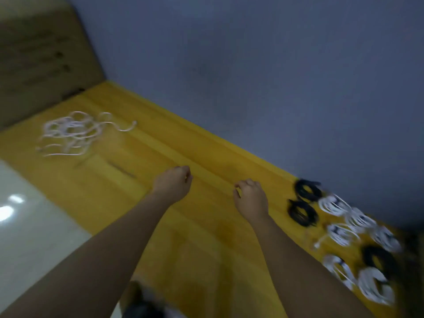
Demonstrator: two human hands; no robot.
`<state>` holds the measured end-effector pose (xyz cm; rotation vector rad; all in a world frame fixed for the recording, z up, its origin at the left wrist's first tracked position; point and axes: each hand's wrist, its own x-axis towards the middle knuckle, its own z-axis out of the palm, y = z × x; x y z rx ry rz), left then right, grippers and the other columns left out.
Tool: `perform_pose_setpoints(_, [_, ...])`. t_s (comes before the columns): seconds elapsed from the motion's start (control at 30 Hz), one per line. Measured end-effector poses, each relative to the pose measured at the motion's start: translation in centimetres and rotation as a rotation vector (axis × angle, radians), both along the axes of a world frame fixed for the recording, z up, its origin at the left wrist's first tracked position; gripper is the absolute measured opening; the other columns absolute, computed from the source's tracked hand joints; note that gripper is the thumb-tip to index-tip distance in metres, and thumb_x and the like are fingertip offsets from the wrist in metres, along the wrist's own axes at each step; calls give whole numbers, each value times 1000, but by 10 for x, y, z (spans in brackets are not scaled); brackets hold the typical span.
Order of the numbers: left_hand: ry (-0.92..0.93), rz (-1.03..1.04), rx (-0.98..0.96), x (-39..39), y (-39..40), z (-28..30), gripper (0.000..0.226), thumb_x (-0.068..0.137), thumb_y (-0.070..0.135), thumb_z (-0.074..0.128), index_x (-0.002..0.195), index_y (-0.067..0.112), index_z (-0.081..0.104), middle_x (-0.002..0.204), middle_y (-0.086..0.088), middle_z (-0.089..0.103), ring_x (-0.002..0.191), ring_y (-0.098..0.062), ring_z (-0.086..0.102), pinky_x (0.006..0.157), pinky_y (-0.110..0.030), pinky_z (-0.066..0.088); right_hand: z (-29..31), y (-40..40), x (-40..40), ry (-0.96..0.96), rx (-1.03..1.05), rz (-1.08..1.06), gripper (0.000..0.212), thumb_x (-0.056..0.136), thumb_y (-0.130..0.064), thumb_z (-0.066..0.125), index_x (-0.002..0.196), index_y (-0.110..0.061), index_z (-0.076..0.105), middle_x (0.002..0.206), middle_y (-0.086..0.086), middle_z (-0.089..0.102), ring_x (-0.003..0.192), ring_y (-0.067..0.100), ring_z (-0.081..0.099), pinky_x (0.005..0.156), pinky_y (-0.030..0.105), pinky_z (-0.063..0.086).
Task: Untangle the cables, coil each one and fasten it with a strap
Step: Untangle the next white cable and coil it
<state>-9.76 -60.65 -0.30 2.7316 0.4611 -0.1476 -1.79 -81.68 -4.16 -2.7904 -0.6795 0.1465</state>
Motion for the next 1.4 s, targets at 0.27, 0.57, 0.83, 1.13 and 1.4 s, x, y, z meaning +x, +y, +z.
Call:
perform_pose_setpoints(0.27, [-18, 307, 63, -88, 262, 30, 26, 101, 31, 41, 108, 13, 58, 107, -9, 64, 98, -31, 60, 66, -32, 40, 28, 293, -30, 25, 107, 165, 28, 98, -28, 48, 118, -14, 61, 119, 4, 56, 115, 24, 46, 81, 35, 46])
perform_pose_setpoints(0.57, [34, 429, 70, -135, 486, 26, 27, 102, 33, 39, 108, 14, 57, 99, -7, 64, 83, -25, 59, 63, -31, 46, 24, 524, -44, 99, 199, 231, 22, 95, -25, 53, 110, -14, 65, 114, 6, 59, 100, 25, 57, 76, 41, 52])
perform_pose_setpoints(0.83, [77, 322, -3, -101, 616, -30, 26, 101, 32, 40, 111, 15, 57, 101, -6, 64, 84, -25, 61, 68, -36, 54, -51, 637, -28, 224, 129, 167, 23, 97, -22, 53, 113, -10, 64, 114, 10, 57, 96, 27, 56, 79, 43, 50])
perform_pose_setpoints(1.13, [220, 121, -157, -72, 712, -71, 25, 102, 29, 40, 112, 13, 56, 102, -8, 63, 77, -24, 57, 57, -31, 41, -111, 736, -75, 479, -29, 228, 29, 93, -35, 59, 110, -13, 64, 124, 7, 55, 108, 26, 55, 90, 41, 46])
perform_pose_setpoints(1.4, [342, -178, -155, -38, 738, -91, 21, 103, 29, 40, 109, 16, 55, 102, -6, 61, 77, -26, 55, 63, -37, 43, -119, 767, -97, 448, -93, 21, 20, 89, -31, 63, 98, -14, 68, 109, 8, 60, 109, 25, 52, 81, 35, 44])
